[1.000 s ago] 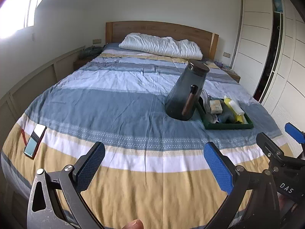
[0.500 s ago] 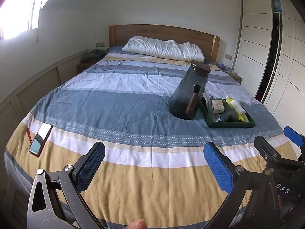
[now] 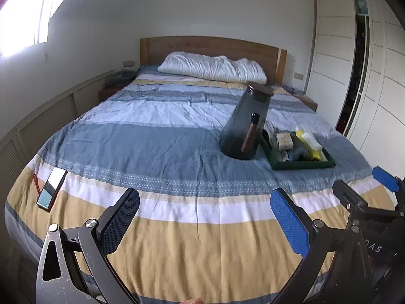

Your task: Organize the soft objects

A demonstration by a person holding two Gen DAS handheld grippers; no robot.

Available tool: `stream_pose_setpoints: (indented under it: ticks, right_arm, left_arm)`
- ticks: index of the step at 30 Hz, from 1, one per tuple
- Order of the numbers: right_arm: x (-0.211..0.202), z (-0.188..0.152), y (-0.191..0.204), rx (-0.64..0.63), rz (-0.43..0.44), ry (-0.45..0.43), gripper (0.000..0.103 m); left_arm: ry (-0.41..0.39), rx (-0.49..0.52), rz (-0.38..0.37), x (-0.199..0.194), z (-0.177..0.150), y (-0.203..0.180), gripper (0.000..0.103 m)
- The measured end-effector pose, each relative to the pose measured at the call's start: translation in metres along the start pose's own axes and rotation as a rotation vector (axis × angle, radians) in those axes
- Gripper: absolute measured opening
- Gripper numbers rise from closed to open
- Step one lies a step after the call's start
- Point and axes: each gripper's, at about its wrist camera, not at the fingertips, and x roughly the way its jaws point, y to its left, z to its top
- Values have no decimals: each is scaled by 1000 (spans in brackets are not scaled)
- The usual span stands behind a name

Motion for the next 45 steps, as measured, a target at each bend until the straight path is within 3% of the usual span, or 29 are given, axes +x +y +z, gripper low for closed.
stream_pose_setpoints:
  ticks: [13,45]
  right_arm:
    - [-2,0,6,-12,6,-9,103]
    - [2,-1,0,-13,-35,-5,103]
  left_arm:
    - [-27,-13,32,-3,1,9,101]
    - [-3,42,-23,2,-2,-6,101]
